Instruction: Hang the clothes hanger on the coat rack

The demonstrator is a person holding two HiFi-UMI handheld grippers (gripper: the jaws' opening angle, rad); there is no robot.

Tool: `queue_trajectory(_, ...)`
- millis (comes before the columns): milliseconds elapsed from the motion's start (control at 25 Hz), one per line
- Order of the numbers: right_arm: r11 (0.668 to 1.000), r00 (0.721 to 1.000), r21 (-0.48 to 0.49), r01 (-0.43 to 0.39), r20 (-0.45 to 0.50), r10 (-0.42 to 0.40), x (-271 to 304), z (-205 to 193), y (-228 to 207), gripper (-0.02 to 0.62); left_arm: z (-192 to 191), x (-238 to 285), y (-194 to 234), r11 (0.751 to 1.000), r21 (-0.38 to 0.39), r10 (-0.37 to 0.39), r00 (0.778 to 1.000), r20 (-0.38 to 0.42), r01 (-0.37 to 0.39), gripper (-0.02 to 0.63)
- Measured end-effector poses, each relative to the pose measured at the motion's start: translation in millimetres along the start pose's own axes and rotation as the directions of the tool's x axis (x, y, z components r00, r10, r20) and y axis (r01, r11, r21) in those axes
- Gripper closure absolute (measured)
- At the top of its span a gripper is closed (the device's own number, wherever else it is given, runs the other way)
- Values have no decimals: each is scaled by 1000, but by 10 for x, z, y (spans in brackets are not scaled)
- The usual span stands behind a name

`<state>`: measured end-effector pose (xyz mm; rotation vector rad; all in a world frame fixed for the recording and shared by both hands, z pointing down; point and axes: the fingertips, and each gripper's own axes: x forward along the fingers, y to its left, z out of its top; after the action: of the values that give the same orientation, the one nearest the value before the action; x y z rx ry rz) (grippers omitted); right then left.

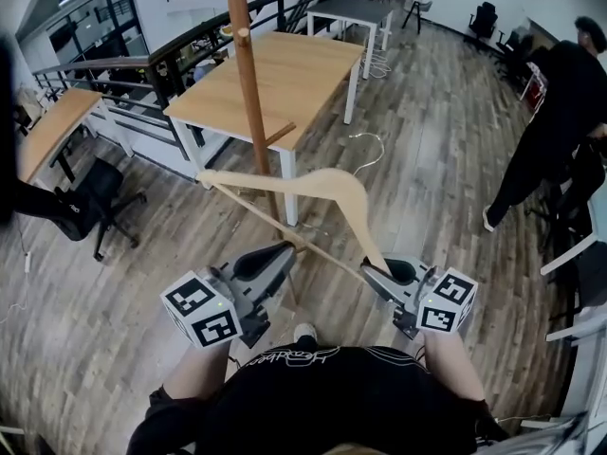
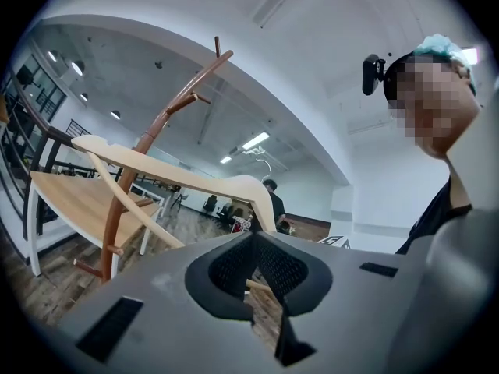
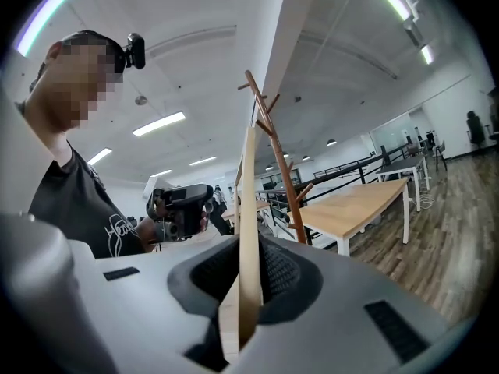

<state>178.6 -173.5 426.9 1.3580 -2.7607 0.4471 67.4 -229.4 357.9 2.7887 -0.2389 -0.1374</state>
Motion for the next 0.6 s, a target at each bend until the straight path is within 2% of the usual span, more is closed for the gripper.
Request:
queue_trajectory(360, 993, 996, -81, -86, -18, 85, 802, 738, -654, 520, 595, 140, 973, 996, 16, 85, 994, 66, -86, 589)
queue_trajectory(600, 974, 987, -166, -157, -48, 151, 1250, 1051, -801, 520, 859, 105, 1291, 991, 45, 119, 988, 94, -124, 589)
